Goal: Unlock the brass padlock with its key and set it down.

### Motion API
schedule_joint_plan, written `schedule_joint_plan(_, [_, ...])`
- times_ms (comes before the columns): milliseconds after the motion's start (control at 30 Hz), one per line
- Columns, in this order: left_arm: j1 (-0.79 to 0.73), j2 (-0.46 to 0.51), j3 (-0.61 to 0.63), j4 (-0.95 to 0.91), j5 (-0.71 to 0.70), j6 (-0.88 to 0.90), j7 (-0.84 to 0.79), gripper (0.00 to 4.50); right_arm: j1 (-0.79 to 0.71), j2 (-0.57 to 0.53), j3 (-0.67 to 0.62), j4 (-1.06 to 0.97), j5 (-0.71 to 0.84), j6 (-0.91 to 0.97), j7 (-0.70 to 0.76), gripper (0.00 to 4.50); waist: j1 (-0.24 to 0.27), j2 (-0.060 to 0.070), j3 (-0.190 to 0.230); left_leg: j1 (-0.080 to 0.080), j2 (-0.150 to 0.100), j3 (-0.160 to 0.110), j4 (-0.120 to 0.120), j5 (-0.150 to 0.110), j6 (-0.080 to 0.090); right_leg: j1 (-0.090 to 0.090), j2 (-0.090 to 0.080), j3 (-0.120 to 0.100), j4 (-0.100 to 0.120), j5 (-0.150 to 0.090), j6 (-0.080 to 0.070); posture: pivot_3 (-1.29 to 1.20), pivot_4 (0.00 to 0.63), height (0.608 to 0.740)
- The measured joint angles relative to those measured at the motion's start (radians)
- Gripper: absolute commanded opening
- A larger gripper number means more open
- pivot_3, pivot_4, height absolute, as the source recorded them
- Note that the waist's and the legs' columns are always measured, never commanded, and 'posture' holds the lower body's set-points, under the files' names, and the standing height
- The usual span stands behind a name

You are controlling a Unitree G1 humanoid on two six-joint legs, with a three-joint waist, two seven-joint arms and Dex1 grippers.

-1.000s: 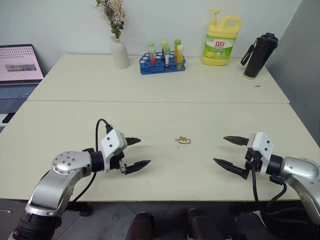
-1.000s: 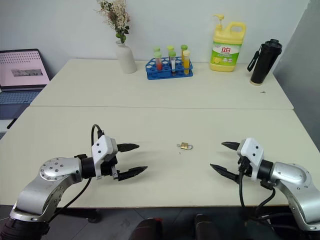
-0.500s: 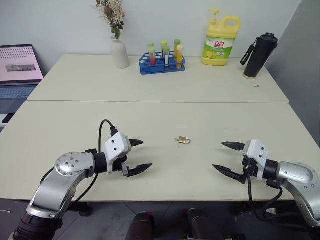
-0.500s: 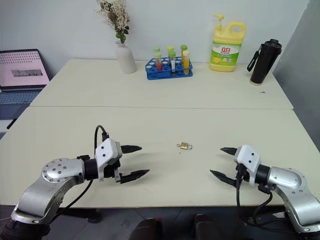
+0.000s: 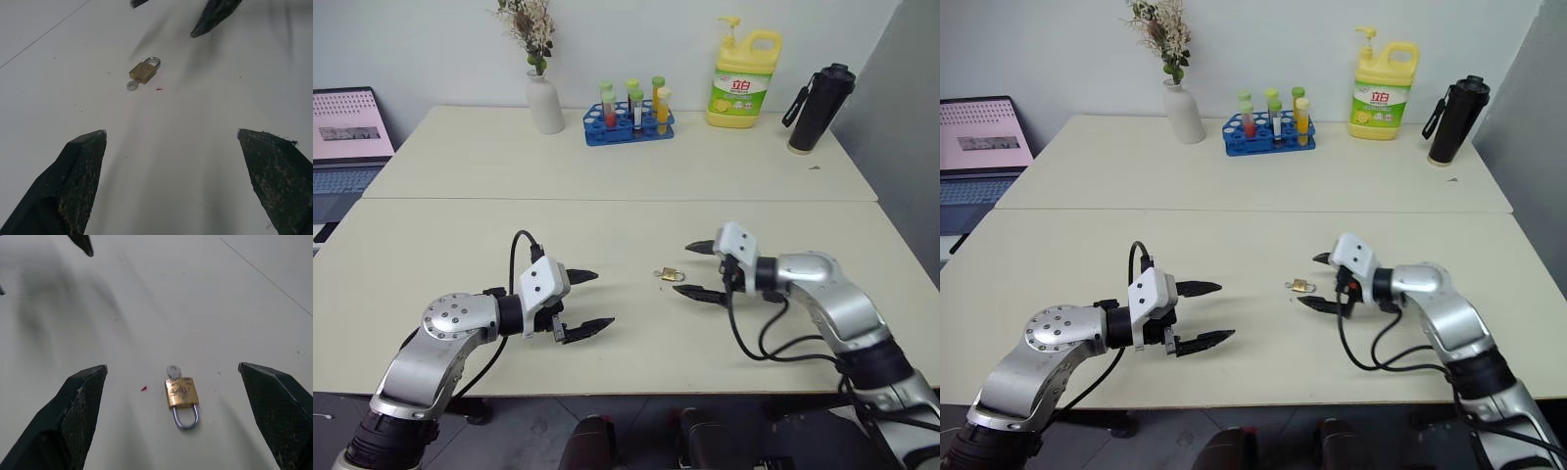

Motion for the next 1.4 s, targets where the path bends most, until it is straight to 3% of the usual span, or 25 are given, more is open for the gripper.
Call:
schedule_joint_plan(267, [0.024,0.0,-0.012,-0.002,0.014,-0.017,-0.001,4.49,-0.133,0.119,0.058,0.329,-0.098,-0.03,0.008,4.5,0.003,0.0,0.0,-0.001,-0.001,0.0,0.0,0.0,0.0,0.0,-0.001,-0.001,0.0,0.001,-0.002,0.0,0.15,0.74])
schedule_joint_plan(567, [0.021,0.0,-0.02,-0.001,0.016,-0.023,-0.003,4.49,-0.143,0.11,0.074,0.387,-0.144,-0.086,0.053,4.5,0.002,0.0,0.0,0.0,0.0,0.0,0.0,0.0,0.0,0.0,-0.001,-0.001,0.0,0.001,-0.002,0.0,0.15,0.74])
schedule_joint_plan(667, [0.02,0.0,-0.021,-0.001,0.016,-0.023,-0.006,4.5,-0.135,0.11,0.069,0.378,-0.151,-0.086,0.052,3.92,0.002,0.0,0.0,0.0,0.0,0.0,0.0,0.0,0.0,0.0,-0.001,-0.001,0.0,0.001,-0.002,0.0,0.15,0.74])
schedule_joint_plan(933, [0.003,0.0,-0.024,0.003,0.017,-0.026,-0.019,4.5,-0.108,0.111,0.062,0.351,-0.162,-0.105,0.047,1.01,0.001,0.0,0.0,0.0,0.0,0.0,0.0,0.0,0.0,0.0,-0.001,-0.001,0.0,0.001,-0.001,0.0,0.15,0.74])
schedule_joint_plan(1167, [-0.038,-0.022,-0.03,0.023,0.007,0.0,-0.016,4.5,-0.049,0.088,0.063,0.266,-0.207,-0.174,0.027,0.94,0.004,0.0,0.0,0.0,-0.001,-0.001,0.0,0.0,0.0,0.0,-0.001,-0.001,0.0,0.0,-0.001,0.0,0.15,0.74])
schedule_joint_plan(1400, [-0.13,-0.056,-0.065,0.045,-0.014,0.065,-0.021,4.5,0.128,-0.105,0.059,-0.063,-0.337,-0.351,-0.013,0.94,0.004,0.001,0.0,-0.001,-0.002,0.0,0.0,0.0,0.0,0.0,-0.001,-0.001,0.0,-0.001,0.002,0.0,0.15,0.74])
